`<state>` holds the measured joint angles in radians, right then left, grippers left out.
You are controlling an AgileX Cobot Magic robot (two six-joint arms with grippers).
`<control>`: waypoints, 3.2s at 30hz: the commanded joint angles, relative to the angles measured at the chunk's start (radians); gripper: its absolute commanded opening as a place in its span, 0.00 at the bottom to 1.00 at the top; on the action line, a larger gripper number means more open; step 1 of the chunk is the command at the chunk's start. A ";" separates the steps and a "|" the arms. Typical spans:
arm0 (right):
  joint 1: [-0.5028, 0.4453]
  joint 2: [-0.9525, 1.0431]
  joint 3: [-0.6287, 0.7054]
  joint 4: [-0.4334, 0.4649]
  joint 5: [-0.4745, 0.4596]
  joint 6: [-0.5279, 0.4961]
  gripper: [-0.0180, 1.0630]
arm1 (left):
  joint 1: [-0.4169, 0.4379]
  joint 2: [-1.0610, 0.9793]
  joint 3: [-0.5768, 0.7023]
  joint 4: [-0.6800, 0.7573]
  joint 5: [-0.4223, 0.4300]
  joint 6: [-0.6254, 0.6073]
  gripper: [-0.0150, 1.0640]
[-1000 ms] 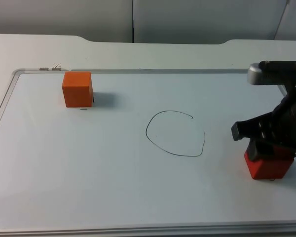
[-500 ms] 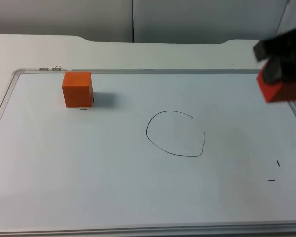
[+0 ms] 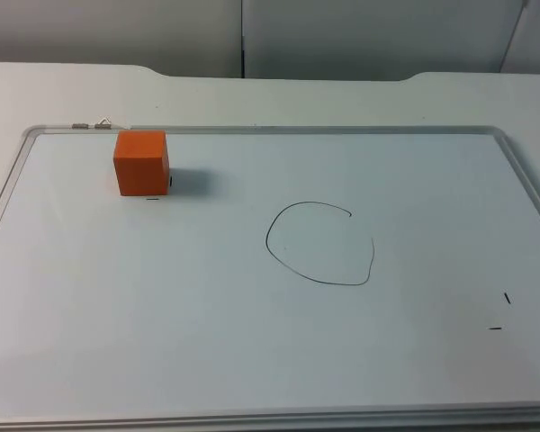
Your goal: Pick up one cube with the left hand and another cube with the right hand. First place the cube in the right hand at the target position, then stack the cube in the left hand on top.
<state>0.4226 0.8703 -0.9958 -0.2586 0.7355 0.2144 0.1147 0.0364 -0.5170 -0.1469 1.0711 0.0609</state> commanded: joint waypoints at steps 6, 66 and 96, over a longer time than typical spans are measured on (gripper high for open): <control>0.006 -0.029 -0.006 0.014 0.013 -0.086 0.01 | -0.006 0.189 -0.050 -0.291 -0.199 0.210 0.95; 0.006 0.044 -0.006 0.264 -0.079 -0.353 0.01 | -0.402 2.187 -1.053 0.102 -0.451 -0.200 0.95; 0.006 0.044 -0.006 0.264 -0.081 -0.353 0.01 | -0.408 1.876 -1.053 0.114 -0.233 -0.113 0.01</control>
<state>0.4263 0.9133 -0.9958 0.0000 0.6742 -0.1316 -0.2820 1.9688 -1.5639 -0.0279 0.8109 -0.0594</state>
